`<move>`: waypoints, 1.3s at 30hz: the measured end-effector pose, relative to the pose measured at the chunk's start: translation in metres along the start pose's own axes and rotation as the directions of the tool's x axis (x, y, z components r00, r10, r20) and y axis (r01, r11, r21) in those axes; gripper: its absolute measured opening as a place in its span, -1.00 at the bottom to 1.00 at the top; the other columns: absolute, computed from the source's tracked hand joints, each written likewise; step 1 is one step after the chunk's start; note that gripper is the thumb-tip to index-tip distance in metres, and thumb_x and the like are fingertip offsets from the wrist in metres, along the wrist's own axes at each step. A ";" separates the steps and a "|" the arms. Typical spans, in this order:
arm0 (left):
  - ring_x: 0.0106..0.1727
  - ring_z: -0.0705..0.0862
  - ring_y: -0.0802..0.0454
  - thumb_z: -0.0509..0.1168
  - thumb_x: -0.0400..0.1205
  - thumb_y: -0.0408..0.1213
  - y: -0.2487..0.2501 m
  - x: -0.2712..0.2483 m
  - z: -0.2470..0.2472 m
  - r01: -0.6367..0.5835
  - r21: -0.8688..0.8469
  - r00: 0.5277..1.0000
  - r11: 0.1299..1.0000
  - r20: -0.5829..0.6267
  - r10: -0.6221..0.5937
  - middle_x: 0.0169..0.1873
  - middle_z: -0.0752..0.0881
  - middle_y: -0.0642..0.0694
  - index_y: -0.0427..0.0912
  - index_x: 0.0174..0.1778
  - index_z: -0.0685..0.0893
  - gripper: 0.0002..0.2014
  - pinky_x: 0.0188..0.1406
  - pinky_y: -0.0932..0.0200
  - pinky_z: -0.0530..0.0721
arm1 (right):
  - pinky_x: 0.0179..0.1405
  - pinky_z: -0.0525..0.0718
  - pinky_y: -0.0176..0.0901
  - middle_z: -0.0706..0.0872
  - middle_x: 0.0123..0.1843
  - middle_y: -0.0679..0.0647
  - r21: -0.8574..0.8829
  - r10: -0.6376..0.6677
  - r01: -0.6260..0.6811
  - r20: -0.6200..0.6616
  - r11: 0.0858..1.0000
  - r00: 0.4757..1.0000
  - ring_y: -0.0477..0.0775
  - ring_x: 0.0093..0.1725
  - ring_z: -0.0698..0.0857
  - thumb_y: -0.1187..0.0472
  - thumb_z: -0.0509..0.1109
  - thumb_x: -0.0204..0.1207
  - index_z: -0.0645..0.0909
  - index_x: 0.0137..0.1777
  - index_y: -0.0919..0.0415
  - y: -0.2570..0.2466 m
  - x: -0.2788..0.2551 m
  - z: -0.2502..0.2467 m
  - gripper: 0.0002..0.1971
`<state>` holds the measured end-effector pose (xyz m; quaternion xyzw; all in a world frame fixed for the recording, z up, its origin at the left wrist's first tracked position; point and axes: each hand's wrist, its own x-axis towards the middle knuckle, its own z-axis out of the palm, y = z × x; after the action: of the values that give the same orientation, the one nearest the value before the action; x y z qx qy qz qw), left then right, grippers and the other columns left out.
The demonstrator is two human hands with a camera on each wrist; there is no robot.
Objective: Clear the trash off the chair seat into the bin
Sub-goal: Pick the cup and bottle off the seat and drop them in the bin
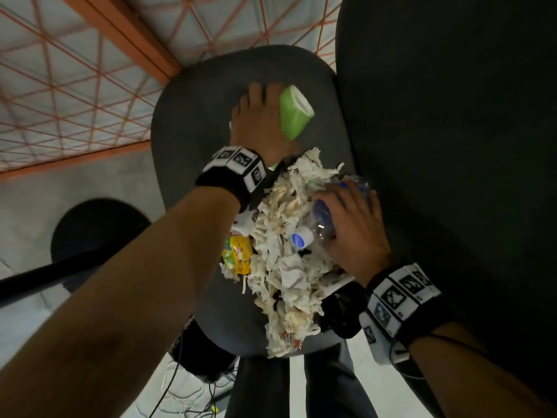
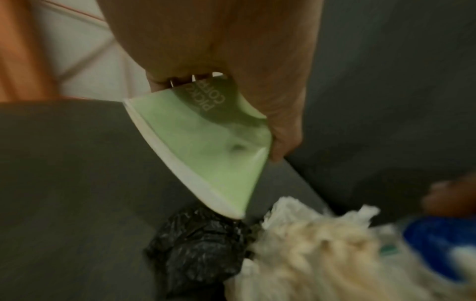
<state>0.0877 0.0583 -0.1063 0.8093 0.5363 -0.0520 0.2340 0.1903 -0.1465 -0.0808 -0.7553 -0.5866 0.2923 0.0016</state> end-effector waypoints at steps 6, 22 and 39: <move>0.04 0.71 0.10 0.63 0.12 0.25 -0.046 -0.124 -0.021 0.343 -0.648 0.898 0.680 0.014 -0.439 0.04 0.68 0.12 0.04 0.25 0.39 -0.13 0.07 0.03 0.70 | 0.53 0.34 0.28 0.57 0.31 0.05 0.222 0.025 -0.007 -0.080 0.975 0.996 0.16 0.43 0.51 0.16 0.51 0.24 0.45 0.33 0.06 -0.017 -0.010 -0.035 -0.39; 0.47 0.36 -0.22 0.60 0.23 0.02 -0.080 -0.225 0.085 0.570 -0.527 0.810 0.631 0.231 -0.539 0.46 0.30 -0.10 0.16 0.53 0.29 -0.05 0.54 -0.13 0.30 | 0.14 0.48 -0.35 0.56 0.33 -0.03 0.458 0.036 -0.076 0.095 0.886 0.995 -0.11 0.25 0.57 0.23 0.67 0.21 0.37 0.41 0.01 -0.067 -0.059 -0.030 -0.22; 0.22 0.66 -0.16 0.55 0.34 -0.02 -0.058 -0.249 0.055 0.520 -0.669 0.818 0.531 0.211 -0.536 0.25 0.67 -0.09 0.24 0.49 0.23 -0.15 0.18 -0.18 0.70 | -0.03 0.50 -0.67 0.67 0.23 -0.07 0.501 -0.084 -0.013 0.169 0.865 0.982 -0.22 0.15 0.64 0.26 0.67 0.20 0.42 0.34 -0.03 -0.062 -0.072 -0.045 -0.28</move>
<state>-0.0593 -0.1577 -0.0896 0.4581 0.7354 0.0952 0.4902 0.1456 -0.1752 0.0097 -0.6875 -0.5023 0.5030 0.1480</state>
